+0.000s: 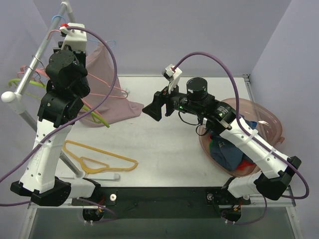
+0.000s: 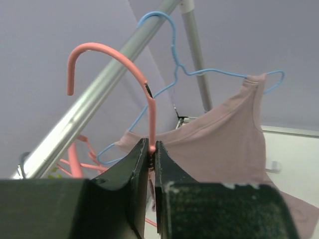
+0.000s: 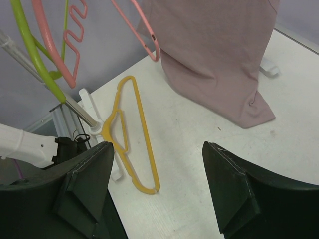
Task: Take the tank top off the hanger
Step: Place the hanger at the clothesline.
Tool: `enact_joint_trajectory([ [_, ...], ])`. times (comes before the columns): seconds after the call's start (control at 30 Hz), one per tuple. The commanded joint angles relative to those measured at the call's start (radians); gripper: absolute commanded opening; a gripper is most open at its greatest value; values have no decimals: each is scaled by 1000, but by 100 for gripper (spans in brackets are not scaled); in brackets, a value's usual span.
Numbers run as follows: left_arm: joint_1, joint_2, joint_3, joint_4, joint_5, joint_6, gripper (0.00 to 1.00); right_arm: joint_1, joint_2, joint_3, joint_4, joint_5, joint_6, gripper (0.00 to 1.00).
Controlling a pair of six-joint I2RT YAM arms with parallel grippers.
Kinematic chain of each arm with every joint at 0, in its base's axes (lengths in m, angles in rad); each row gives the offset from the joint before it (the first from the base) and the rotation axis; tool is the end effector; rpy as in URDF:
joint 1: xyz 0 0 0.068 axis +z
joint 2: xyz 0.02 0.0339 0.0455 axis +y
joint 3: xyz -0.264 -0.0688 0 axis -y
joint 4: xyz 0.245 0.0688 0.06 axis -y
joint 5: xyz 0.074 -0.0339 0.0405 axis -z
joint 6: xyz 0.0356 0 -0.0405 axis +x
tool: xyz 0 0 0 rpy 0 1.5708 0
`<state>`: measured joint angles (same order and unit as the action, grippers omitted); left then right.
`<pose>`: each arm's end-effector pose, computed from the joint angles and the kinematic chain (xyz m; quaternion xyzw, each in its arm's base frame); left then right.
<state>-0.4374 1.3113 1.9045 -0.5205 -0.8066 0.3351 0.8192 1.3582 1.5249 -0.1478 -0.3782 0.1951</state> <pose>0.2104 -0.0700 0.5625 -0.0303 0.6884 0.2325 0.6864 0.1973 0.2304 0.4734 -0.3389 0.6135 0.4556 0.5489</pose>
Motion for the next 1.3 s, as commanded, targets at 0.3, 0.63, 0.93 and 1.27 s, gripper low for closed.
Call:
enact_joint_trajectory([
  [0.3,200,17,-5,53,112,-47,0,28,-160,-49,4,78,-40,73],
  [0.63,235,28,-22,25,165,-73,0,44,-174,-52,-15,96,-46,73],
  [0.93,253,28,-67,-4,178,-105,0,49,-217,-66,-21,114,-56,74],
  [1.27,250,16,28,-136,306,-154,52,54,-240,-83,-22,127,-54,74],
])
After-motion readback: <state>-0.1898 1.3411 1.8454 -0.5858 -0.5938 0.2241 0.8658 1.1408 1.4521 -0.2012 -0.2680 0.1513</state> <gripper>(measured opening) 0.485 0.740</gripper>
